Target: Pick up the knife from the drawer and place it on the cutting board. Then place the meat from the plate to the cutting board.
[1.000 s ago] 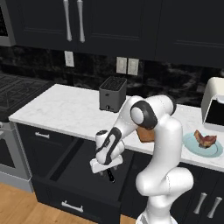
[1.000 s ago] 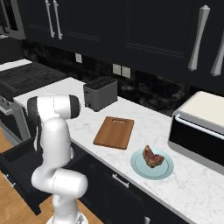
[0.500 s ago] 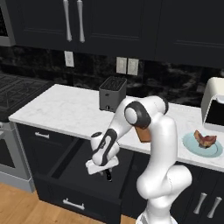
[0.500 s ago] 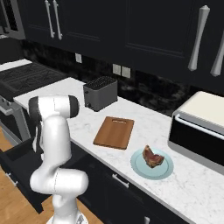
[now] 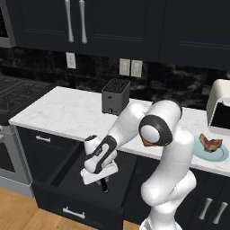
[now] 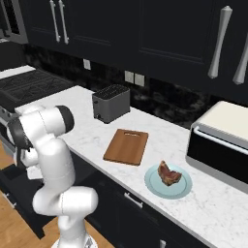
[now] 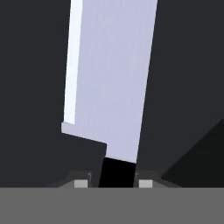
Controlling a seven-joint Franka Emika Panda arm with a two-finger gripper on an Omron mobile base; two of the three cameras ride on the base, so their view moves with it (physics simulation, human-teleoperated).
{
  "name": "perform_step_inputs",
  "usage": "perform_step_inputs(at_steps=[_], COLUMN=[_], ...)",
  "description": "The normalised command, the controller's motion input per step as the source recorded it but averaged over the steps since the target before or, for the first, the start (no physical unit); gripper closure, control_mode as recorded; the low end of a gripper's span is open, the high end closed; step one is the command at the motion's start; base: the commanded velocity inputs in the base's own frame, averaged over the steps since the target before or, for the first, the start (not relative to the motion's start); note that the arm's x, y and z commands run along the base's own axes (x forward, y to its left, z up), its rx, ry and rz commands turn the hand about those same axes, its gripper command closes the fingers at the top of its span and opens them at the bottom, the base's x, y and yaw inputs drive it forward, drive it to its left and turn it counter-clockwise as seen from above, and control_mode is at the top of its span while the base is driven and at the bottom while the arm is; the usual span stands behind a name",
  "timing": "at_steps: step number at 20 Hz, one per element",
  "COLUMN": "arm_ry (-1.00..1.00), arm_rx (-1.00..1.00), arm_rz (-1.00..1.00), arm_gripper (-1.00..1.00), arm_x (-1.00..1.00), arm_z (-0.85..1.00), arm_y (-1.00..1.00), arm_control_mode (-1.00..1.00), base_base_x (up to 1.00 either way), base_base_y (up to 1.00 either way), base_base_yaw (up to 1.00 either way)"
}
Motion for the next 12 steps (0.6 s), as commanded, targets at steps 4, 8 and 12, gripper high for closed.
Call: perform_step_inputs(at_steps=[4,8,12], arm_ry=[0.18,0.07,-0.06], arm_rx=[0.0,0.0,0.0], arm_rz=[0.02,0.0,0.0], arm_gripper=[1.0,1.0,1.0], arm_x=[-0.74,-0.54,0.0], arm_z=[1.0,1.0,1.0], arm_y=[0.42,0.01,-0.68], arm_control_mode=[-1.0,-1.0,-1.0], base_base_x=[0.0,0.0,0.0], base_base_y=[0.0,0.0,0.0], base_base_yaw=[0.0,0.0,0.0])
